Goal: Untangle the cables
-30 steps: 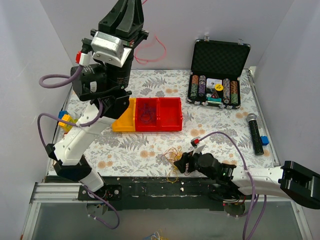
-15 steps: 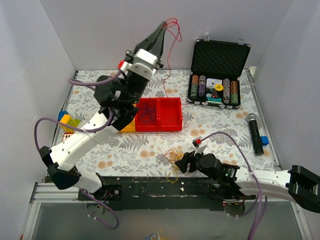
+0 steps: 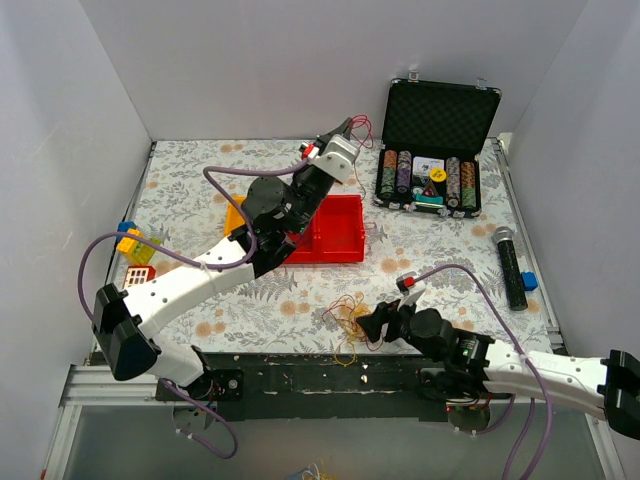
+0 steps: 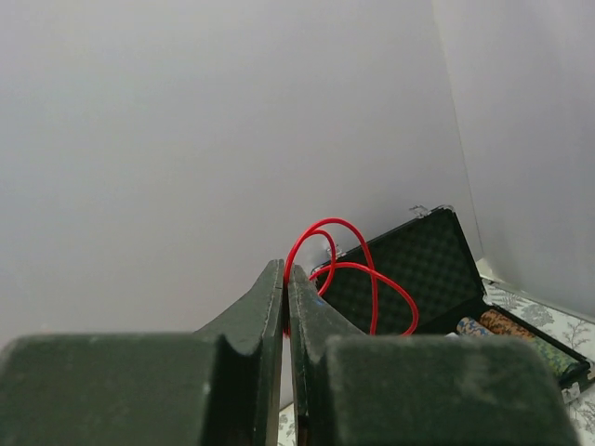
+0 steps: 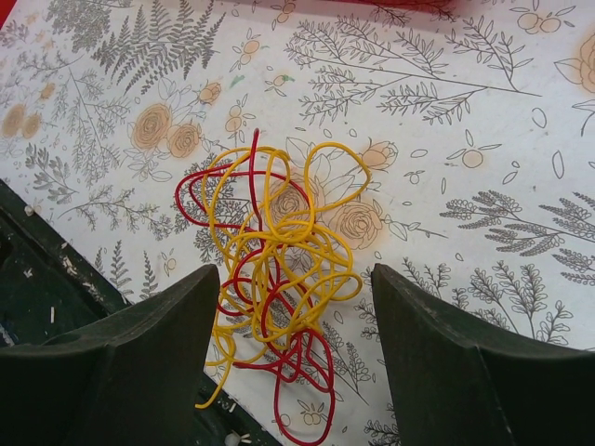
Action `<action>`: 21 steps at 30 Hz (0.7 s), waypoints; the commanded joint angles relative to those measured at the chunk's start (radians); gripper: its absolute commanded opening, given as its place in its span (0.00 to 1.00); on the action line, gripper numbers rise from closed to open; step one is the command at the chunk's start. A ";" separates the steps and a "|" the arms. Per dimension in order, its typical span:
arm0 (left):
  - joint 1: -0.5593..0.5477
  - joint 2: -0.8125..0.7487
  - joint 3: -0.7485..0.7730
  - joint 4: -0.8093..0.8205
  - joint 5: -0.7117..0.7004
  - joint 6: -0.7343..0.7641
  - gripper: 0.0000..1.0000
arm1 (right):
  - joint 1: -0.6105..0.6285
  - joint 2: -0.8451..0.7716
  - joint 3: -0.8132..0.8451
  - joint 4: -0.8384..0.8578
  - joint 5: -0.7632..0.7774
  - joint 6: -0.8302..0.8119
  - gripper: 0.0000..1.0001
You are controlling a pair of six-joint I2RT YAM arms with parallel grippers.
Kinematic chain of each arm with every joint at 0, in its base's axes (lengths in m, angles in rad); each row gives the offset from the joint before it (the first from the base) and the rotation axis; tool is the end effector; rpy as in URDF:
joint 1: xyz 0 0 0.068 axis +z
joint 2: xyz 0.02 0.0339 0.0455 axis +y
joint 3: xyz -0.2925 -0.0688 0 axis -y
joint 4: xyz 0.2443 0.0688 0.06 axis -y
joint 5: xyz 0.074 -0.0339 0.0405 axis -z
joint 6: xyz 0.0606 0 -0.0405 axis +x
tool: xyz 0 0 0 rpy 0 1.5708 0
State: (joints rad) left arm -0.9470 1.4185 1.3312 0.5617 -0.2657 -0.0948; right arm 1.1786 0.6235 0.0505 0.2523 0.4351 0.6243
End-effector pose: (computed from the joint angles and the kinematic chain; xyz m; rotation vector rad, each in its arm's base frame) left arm 0.2127 -0.2684 0.5016 0.2400 1.1224 -0.7838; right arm 0.0782 0.1221 0.1616 -0.2310 1.9324 0.8239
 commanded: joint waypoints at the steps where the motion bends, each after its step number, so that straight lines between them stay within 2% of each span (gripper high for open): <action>1: 0.025 -0.007 0.010 0.061 -0.046 -0.025 0.00 | 0.004 -0.037 -0.034 -0.015 0.036 0.012 0.74; 13: 0.145 0.083 -0.026 0.052 -0.023 -0.049 0.00 | 0.004 -0.090 -0.043 -0.061 0.053 0.020 0.74; 21: 0.162 0.146 -0.063 0.086 -0.006 -0.028 0.00 | 0.004 -0.107 -0.043 -0.074 0.060 0.026 0.74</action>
State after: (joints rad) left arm -0.7864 1.5555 1.2804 0.6136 -0.2859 -0.1345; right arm 1.1786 0.5259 0.0505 0.1722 0.4686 0.6338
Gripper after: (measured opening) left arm 0.014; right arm 0.742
